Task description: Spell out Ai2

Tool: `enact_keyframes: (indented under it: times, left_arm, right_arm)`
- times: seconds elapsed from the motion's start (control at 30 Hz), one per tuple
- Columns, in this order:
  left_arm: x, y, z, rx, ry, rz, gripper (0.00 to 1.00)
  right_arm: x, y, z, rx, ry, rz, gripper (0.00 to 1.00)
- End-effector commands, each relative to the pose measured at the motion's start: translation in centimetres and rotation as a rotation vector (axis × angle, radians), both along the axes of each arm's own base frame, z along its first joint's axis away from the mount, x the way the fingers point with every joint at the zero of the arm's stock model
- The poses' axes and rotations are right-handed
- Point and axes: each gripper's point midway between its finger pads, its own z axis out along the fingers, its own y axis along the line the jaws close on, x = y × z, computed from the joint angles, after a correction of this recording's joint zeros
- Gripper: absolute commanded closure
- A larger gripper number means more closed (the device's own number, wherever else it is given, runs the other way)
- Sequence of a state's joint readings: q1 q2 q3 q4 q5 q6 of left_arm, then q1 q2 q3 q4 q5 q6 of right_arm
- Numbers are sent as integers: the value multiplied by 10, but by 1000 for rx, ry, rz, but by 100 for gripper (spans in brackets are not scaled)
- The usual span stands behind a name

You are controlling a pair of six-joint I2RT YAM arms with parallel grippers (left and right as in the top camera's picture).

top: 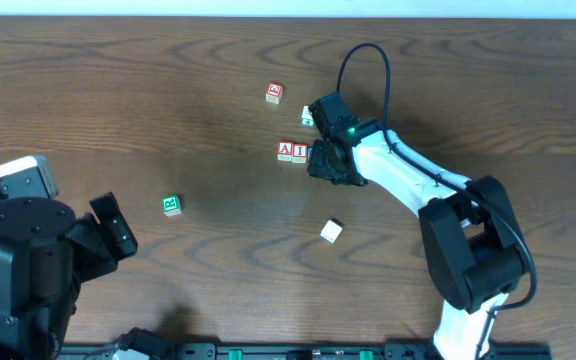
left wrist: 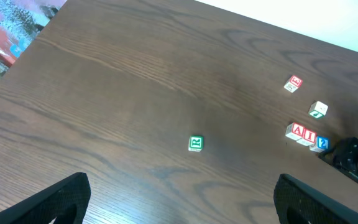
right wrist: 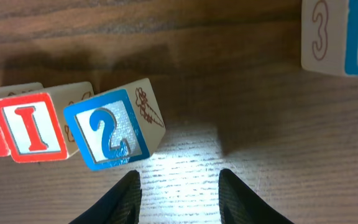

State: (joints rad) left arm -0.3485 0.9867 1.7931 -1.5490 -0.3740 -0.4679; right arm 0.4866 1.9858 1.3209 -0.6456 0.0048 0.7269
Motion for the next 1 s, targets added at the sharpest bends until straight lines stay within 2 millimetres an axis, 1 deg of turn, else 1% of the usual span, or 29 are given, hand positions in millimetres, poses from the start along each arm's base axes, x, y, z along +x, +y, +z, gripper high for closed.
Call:
enact_keyframes:
  times: [0.0,0.33,0.7,0.87,0.9,0.97]
  left_arm:
    - [0,4,2,15,-5,16,5]
    - [0,4,2,15,-6,17,5]
    - [0,4,2,15,-5,17,4]
    - [0,4,2,15,-6,17,5]
    - [0,4,2,15,-6,17,5]
    - [0,5,3,18,-6,19,5]
  right_arm:
    - [3,-3,-1,-31,-26,5,59]
    - [11,-3,-4,-35,-53,0,59]
    - [9,5,-4,10,-40,-2,58]
    - [10,5,-4,11,-42,2,58]
    - [9,6,-4,19,-35,7,59]
    - [3,8,-5,40,-5,19,58]
